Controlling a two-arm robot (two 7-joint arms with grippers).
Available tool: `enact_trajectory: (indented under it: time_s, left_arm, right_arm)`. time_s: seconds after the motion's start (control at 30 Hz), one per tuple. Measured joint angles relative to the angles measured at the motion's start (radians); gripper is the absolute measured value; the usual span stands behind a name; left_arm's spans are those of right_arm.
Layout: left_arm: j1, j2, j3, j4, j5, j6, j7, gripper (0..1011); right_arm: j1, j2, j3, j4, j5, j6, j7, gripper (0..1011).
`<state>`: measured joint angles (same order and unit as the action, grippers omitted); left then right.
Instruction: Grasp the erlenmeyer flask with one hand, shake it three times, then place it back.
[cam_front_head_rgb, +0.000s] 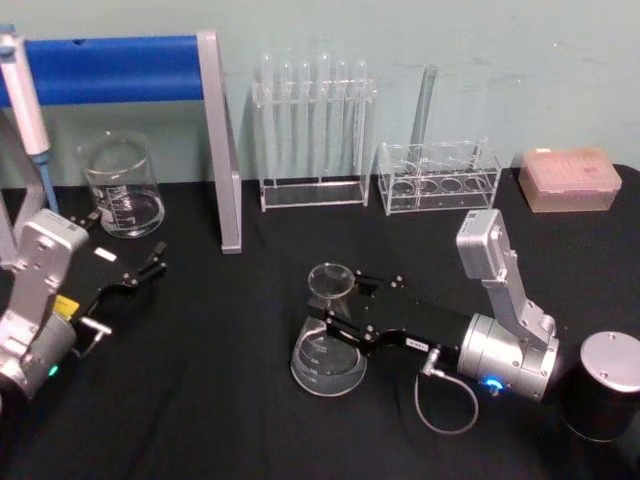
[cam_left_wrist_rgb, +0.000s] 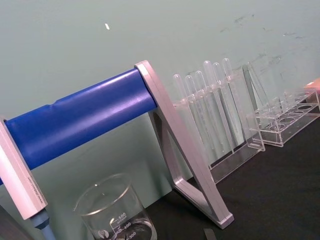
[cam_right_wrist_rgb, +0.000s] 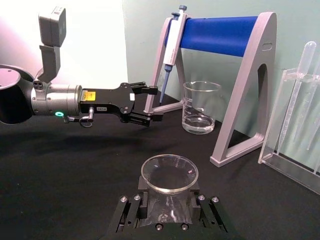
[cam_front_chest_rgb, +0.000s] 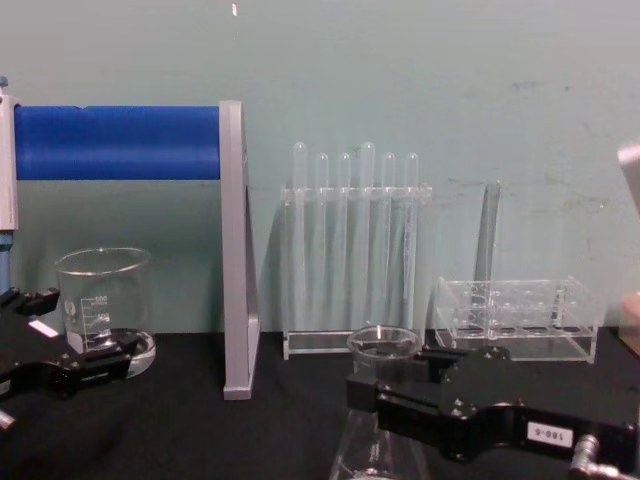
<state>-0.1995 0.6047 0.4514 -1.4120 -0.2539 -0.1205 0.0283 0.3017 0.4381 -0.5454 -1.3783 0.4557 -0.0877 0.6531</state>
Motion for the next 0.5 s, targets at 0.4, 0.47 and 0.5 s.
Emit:
enact_trajectory:
  time_s: [0.4, 0.47, 0.5]
  left_arm:
    - [0.000, 0.000, 0.000, 0.000, 0.000, 0.000, 0.000, 1001]
    - [0.000, 0.000, 0.000, 0.000, 0.000, 0.000, 0.000, 1001]
    - [0.000, 0.000, 0.000, 0.000, 0.000, 0.000, 0.000, 1001]
  right_arm:
    - [-0.001, 0.001, 0.000, -0.001, -0.001, 0.000, -0.001, 456]
    - [-0.001, 0.001, 0.000, -0.001, -0.001, 0.000, -0.001, 453]
    - [-0.001, 0.001, 0.000, -0.001, -0.001, 0.000, -0.001, 453]
